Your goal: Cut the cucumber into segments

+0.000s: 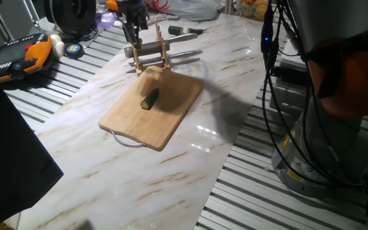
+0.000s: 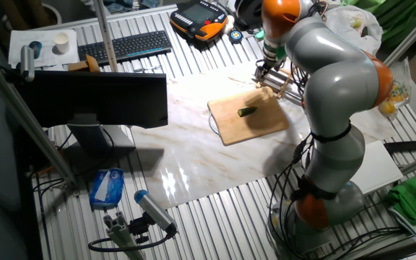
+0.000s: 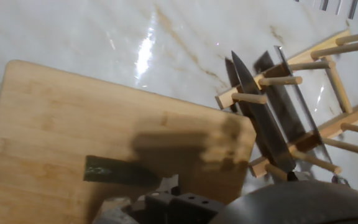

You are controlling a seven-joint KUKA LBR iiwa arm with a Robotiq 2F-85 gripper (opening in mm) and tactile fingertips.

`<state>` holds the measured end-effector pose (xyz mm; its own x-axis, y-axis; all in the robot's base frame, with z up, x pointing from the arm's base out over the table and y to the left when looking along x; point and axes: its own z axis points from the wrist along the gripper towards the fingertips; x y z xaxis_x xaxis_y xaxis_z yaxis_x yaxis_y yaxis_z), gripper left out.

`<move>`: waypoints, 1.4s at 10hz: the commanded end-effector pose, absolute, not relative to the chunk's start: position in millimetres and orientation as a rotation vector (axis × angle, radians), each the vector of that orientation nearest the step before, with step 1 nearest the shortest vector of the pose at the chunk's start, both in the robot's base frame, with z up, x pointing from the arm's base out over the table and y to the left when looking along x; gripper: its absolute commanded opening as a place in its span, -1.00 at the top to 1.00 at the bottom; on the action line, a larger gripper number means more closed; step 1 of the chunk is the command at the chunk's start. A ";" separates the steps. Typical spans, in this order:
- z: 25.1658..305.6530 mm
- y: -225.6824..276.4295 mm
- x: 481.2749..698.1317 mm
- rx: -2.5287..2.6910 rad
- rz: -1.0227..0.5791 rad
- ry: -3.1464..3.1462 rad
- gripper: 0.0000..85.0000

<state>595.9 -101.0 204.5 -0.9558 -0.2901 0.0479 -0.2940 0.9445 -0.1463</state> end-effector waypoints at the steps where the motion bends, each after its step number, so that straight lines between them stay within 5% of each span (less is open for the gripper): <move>1: 200.7 -104.3 597.3 0.478 0.229 -3.073 -1.00; 7: 180.0 -124.2 607.8 0.623 0.327 -3.076 -1.00; 14: 160.8 -152.6 637.1 0.676 0.262 -3.078 -1.00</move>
<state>638.2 -154.2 160.4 -0.9071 -0.4207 0.0155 -0.4172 0.8935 -0.1661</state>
